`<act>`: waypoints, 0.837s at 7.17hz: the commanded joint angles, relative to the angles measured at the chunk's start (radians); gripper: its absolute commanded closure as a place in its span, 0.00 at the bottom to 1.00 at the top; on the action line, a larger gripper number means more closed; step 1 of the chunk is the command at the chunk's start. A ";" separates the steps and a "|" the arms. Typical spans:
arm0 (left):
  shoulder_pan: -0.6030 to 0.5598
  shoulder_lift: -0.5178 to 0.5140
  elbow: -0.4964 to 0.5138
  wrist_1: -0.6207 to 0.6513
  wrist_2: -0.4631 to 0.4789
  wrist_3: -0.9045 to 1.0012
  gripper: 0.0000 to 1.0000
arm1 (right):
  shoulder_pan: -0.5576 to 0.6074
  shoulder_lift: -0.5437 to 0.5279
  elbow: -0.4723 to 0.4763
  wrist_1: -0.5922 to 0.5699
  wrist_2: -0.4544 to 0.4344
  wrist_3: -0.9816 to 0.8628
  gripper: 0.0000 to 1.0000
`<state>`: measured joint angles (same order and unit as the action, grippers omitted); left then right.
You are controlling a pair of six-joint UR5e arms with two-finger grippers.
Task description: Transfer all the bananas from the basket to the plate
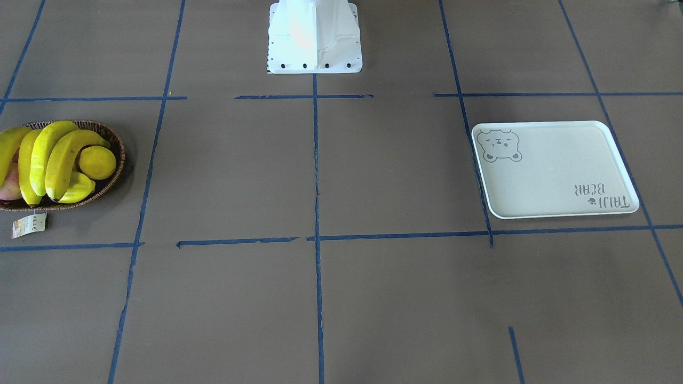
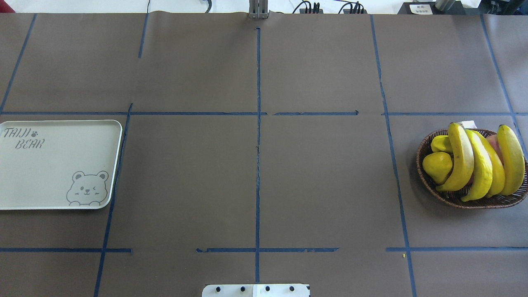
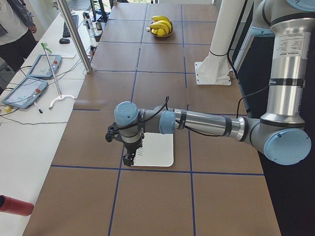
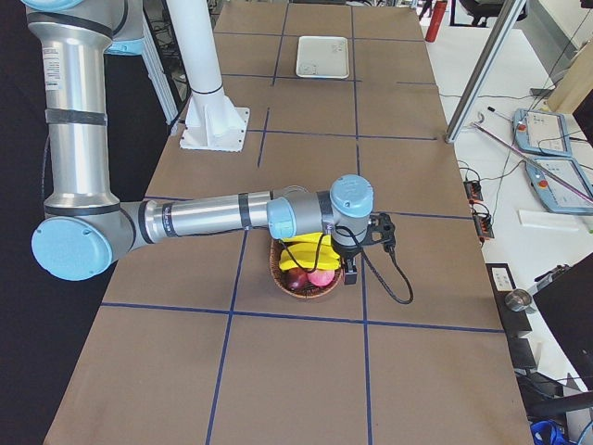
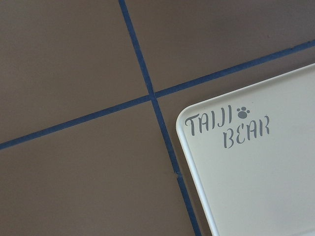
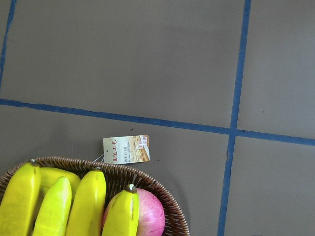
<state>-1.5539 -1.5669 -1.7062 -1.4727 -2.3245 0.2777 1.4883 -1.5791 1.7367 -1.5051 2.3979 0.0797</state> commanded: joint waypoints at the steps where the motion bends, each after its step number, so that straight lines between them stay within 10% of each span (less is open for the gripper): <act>1: 0.000 0.001 0.008 -0.001 -0.004 -0.003 0.01 | -0.028 0.005 0.003 0.041 0.001 0.005 0.01; 4: 0.006 0.001 0.008 -0.001 -0.004 -0.006 0.01 | -0.201 0.027 0.172 0.063 -0.025 0.355 0.01; 6: 0.006 0.001 0.010 -0.001 -0.004 -0.006 0.01 | -0.406 0.015 0.379 0.066 -0.197 0.736 0.01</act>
<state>-1.5479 -1.5665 -1.6971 -1.4742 -2.3285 0.2715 1.2119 -1.5563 1.9840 -1.4415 2.3034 0.5735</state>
